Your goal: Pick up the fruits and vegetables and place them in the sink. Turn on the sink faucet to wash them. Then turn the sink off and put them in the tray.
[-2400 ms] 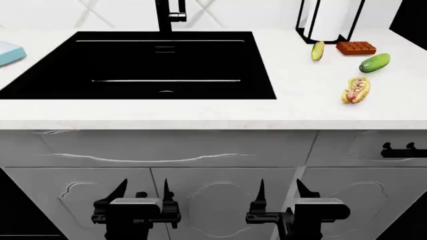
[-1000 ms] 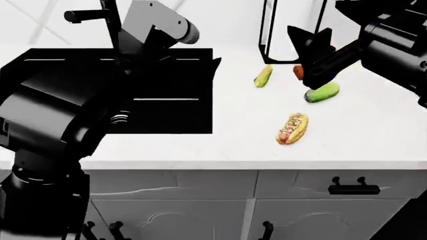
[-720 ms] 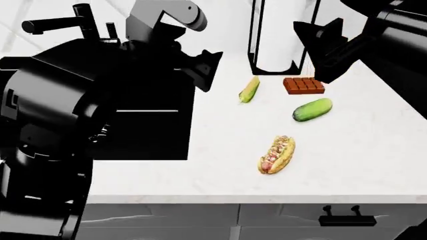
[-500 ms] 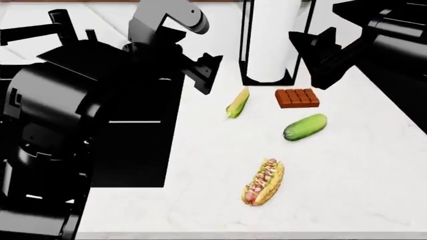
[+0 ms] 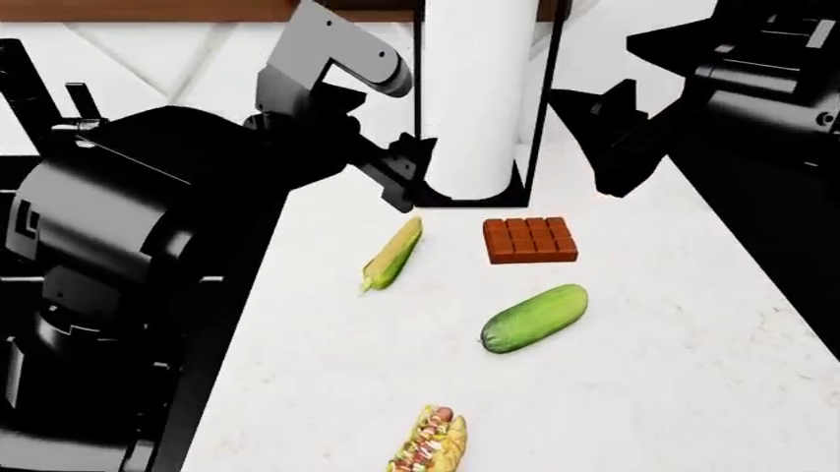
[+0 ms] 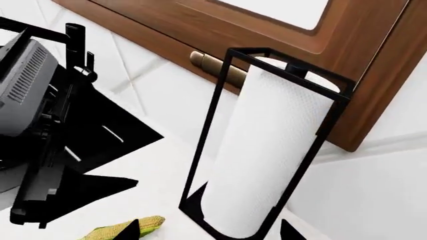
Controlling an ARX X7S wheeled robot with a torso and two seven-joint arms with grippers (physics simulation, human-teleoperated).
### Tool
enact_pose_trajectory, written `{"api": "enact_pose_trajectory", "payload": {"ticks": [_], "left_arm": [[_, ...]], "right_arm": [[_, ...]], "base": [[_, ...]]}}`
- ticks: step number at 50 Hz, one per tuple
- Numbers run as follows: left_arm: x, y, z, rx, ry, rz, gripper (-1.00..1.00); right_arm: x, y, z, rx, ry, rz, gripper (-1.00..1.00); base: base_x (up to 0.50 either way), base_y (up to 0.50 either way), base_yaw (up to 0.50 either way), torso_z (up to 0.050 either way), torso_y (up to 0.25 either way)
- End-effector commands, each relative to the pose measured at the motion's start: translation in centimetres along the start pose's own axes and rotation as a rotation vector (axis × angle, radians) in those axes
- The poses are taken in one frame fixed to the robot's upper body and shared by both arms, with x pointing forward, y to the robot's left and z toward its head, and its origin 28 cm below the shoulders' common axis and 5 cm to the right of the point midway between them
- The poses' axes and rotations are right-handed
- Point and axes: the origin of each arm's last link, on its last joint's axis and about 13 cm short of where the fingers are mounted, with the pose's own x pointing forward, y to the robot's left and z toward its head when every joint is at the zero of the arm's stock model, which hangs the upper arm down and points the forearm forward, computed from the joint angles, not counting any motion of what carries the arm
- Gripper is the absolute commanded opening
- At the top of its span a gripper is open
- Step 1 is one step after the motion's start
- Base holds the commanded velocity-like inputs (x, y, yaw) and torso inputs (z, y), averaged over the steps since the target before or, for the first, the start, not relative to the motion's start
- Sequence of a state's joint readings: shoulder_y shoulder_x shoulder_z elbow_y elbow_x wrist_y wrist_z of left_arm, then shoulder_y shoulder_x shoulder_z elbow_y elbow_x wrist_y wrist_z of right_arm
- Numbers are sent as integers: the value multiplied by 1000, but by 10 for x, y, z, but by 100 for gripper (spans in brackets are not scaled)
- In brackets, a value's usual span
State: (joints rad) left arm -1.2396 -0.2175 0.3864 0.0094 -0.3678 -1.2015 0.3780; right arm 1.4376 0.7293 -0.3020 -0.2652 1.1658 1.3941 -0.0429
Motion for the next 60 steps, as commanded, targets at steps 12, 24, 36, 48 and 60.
{"api": "enact_pose_trajectory", "payload": {"ticks": [12, 24, 36, 48, 60], "left_arm": [[9, -16, -52, -160, 313, 50, 100], [19, -25, -66, -269, 354, 44, 100], [31, -30, -92, -276, 416, 20, 100], [29, -38, -109, -259, 457, -6, -100], [17, -19, -80, -186, 316, 29, -100]], "right_arm": [[-17, -16, 44, -115, 8, -11, 100], [-15, -15, 46, -59, 43, -35, 100], [-7, -16, 36, -71, 69, -24, 100], [-6, -14, 31, -89, 84, -15, 100], [-19, -1, 40, -194, 93, 207, 100]], "base": [[0, 0, 0, 0, 0], [0, 0, 0, 0, 0], [0, 0, 0, 0, 0], [0, 0, 0, 0, 0], [0, 0, 0, 0, 0]]}}
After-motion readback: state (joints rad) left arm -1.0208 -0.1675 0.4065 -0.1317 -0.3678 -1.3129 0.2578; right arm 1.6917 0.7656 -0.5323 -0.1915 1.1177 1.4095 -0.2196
